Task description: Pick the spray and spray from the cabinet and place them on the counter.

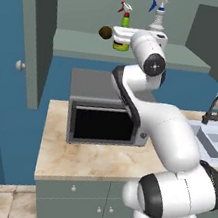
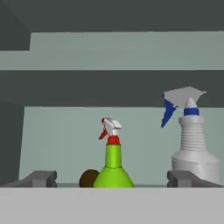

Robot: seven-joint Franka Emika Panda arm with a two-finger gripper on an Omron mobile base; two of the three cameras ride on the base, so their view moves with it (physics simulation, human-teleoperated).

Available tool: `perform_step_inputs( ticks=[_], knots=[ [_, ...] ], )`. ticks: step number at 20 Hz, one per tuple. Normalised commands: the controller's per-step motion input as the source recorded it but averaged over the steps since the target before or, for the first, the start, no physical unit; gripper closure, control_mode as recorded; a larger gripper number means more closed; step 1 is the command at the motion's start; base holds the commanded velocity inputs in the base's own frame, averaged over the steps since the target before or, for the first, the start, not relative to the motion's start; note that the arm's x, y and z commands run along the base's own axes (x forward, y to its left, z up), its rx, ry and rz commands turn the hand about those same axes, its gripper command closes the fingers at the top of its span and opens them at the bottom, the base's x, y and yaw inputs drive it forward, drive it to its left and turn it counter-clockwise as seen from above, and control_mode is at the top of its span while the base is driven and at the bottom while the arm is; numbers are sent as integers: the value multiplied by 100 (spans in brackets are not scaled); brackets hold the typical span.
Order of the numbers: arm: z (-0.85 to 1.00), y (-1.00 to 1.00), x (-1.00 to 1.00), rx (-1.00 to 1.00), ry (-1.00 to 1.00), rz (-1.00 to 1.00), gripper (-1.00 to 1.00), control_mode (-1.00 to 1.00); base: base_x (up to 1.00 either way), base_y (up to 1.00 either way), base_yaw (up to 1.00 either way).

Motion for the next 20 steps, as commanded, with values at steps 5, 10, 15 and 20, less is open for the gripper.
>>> perform_step_inputs(
  ticks=[5,10,15,20],
  knots=[
    [0,0,23,0,2,0,-100,-100,0,0,0],
    [0,0,19,0,-1,0,-100,-100,0,0,0],
    [-5,0,18,1,-3,0,-100,-100,0,0,0],
    [-6,0,17,0,-4,0,-100,-100,0,0,0]
  ],
)
